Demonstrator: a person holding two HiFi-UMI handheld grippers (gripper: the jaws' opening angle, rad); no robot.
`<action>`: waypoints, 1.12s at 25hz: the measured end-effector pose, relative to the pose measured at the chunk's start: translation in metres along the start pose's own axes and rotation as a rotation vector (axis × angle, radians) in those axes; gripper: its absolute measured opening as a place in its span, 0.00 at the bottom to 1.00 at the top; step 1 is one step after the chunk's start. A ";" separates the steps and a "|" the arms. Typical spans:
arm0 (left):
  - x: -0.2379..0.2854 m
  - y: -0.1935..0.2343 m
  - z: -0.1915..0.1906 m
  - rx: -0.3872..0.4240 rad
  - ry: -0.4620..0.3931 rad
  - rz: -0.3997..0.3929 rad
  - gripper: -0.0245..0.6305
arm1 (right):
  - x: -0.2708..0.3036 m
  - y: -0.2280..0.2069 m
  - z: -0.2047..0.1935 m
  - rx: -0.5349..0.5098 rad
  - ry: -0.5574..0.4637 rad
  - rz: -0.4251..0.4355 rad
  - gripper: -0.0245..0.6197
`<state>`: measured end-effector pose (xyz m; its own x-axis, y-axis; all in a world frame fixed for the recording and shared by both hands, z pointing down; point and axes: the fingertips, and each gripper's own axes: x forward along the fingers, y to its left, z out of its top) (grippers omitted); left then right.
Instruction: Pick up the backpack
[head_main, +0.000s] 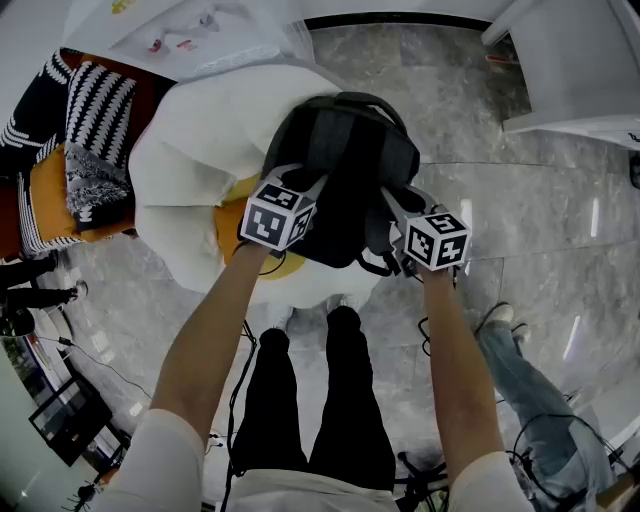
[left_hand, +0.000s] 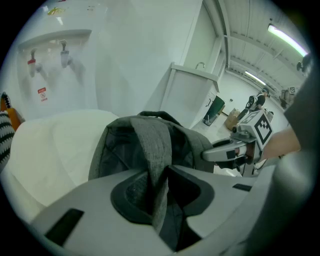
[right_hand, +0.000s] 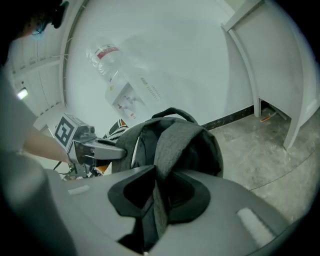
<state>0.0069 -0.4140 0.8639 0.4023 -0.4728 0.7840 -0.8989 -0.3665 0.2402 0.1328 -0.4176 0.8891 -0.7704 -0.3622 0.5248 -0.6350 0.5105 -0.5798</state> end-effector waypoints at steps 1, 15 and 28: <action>-0.003 -0.001 0.001 0.000 -0.002 -0.002 0.17 | -0.002 0.002 0.002 0.004 -0.005 0.001 0.14; -0.052 -0.015 0.008 0.008 -0.006 -0.040 0.17 | -0.033 0.044 0.016 0.024 -0.032 -0.007 0.14; -0.107 -0.033 -0.008 0.023 0.002 -0.082 0.17 | -0.065 0.094 0.009 0.044 -0.051 -0.036 0.14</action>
<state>-0.0081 -0.3453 0.7768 0.4741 -0.4388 0.7633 -0.8586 -0.4224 0.2905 0.1227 -0.3532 0.7954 -0.7483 -0.4192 0.5141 -0.6633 0.4622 -0.5885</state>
